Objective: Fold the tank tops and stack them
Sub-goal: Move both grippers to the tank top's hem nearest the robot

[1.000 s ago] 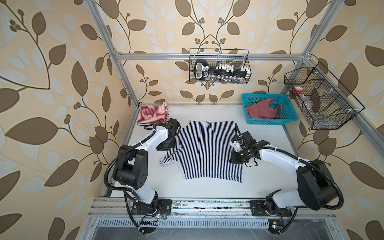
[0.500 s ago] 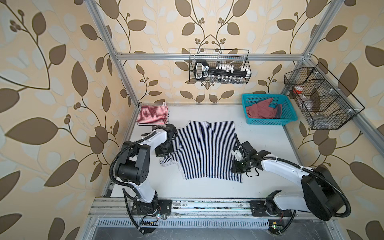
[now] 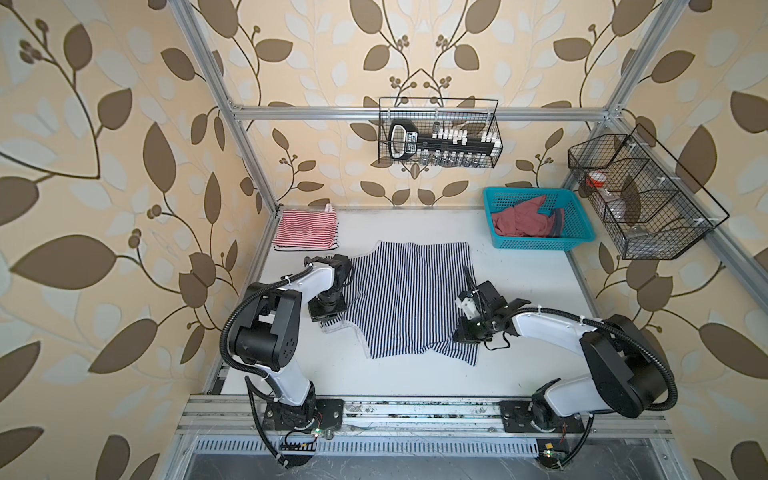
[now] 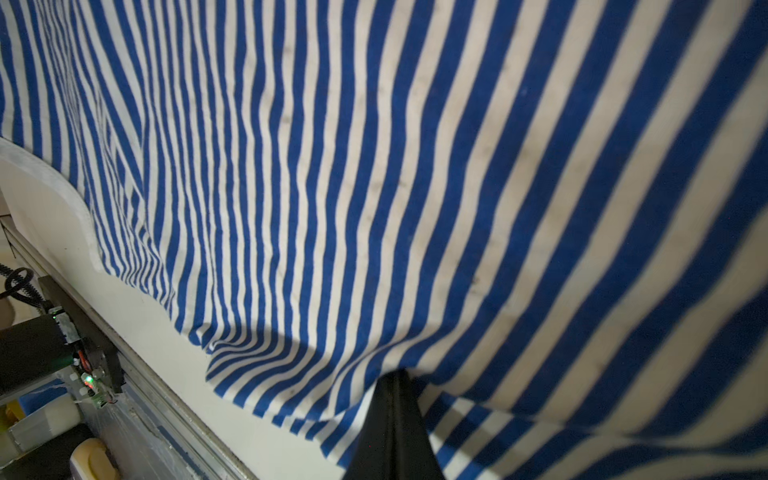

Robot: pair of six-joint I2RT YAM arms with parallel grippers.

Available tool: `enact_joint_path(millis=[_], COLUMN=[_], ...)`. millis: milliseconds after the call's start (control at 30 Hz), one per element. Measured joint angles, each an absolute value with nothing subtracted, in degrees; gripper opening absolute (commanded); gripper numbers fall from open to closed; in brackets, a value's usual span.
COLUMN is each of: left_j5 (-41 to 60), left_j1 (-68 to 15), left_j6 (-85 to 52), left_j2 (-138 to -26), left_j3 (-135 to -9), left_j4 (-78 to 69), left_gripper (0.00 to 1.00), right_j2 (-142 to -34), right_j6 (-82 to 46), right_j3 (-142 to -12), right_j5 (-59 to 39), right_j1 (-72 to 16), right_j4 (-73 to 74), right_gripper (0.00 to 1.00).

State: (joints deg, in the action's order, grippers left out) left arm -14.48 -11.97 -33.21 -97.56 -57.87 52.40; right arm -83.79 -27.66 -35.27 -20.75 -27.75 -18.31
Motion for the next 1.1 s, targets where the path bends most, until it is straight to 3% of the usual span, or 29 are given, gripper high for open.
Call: enact_joint_path(millis=[433,733,833,1100], left_j5=[-21.7,-22.7,-21.9,-20.6], left_j1=[-11.9,-11.5,-11.6,-13.8], left_j6=[-36.0,-36.2,-36.2,-35.7], left_j2=[-105.4,-106.4,-103.9,-89.2], left_j3=[-60.4,-63.1,-64.2,-72.5], left_j4=[56.3,55.7,55.3,55.8], left_gripper=[0.0,0.0,0.0,0.13], right_j2=[-78.8,-77.8,-75.0,-63.7], right_j6=[-27.8,-27.4,-27.4,-28.1], right_j3=[-35.0,-35.0,-35.0,-38.6], right_j5=[-11.9,-11.7,-12.6,-13.1], right_j1=[-28.1,-28.2,-28.2,-28.0], right_j4=[-27.1,-29.2,-30.9,-34.8], right_gripper=[0.1,0.13,0.17,0.31])
